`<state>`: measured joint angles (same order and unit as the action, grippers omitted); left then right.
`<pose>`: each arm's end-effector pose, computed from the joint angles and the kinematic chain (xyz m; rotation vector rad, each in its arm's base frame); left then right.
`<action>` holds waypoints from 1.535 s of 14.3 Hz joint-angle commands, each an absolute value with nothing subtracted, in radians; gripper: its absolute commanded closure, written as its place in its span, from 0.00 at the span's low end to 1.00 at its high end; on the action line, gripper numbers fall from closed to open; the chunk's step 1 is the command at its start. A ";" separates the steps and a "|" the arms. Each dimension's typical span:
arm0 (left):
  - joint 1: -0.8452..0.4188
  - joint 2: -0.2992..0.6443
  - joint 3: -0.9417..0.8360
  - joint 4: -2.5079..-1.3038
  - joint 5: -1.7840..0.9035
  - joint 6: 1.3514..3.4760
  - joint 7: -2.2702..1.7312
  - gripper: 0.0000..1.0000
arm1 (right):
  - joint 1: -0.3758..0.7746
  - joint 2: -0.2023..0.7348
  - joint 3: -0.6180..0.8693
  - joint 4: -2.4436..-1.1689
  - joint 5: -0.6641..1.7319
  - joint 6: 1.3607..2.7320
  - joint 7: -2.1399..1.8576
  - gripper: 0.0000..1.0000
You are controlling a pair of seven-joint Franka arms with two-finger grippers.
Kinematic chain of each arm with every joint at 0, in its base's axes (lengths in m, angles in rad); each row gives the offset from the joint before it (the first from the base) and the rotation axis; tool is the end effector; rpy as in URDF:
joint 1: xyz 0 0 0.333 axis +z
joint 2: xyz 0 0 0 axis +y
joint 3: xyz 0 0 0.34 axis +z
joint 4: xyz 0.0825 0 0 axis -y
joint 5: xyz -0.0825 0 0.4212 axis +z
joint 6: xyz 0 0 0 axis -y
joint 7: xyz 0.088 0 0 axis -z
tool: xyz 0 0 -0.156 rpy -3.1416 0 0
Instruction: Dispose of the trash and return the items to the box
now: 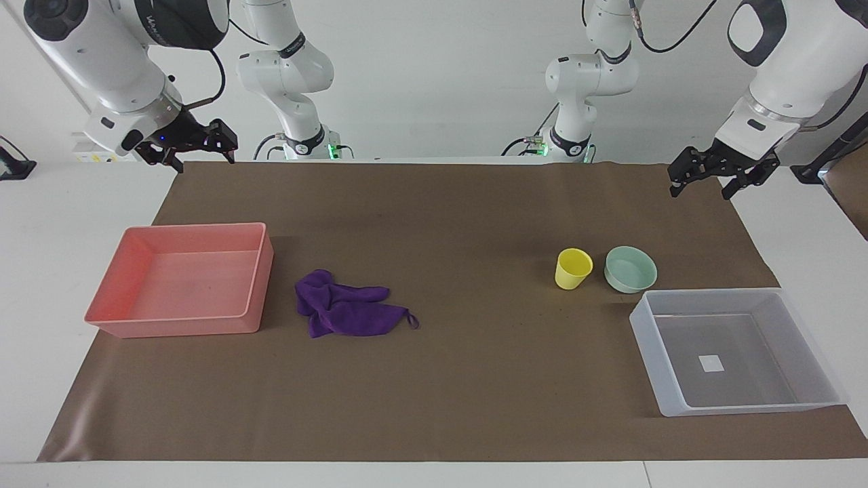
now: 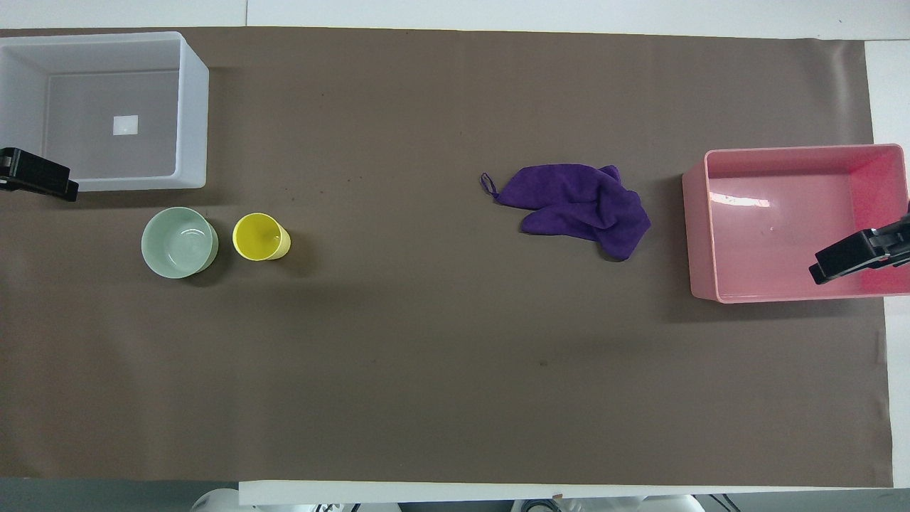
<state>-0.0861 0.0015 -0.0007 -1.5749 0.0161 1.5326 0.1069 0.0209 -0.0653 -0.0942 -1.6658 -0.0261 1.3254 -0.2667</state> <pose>0.5838 -0.0482 0.5933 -3.1106 0.3018 0.0687 0.5241 -0.0444 0.5734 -3.0713 -0.2952 0.4266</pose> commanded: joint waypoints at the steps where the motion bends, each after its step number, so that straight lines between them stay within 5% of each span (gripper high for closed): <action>1: -0.087 0.003 0.005 -1.563 0.037 1.506 0.126 0.00 | 0.014 -0.090 -0.089 -1.698 -0.022 1.379 -0.279 0.00; 7: -0.086 -0.018 0.006 -1.621 0.037 1.532 0.115 0.00 | 0.003 -0.095 -0.089 -1.694 -0.023 1.388 -0.282 0.00; 11: -0.078 -0.216 0.008 -2.134 0.037 1.959 -0.084 0.00 | 0.012 -0.115 -0.089 -1.692 -0.021 1.396 -0.285 0.00; 15: -0.035 -0.158 0.006 -2.285 0.037 2.120 -0.126 0.00 | 0.061 -0.111 -0.087 -1.747 0.000 1.523 -0.270 0.00; 22: -0.032 -0.081 0.006 -2.381 0.037 2.309 -0.130 0.01 | 0.219 0.110 -0.087 -1.755 0.064 1.796 -0.094 0.01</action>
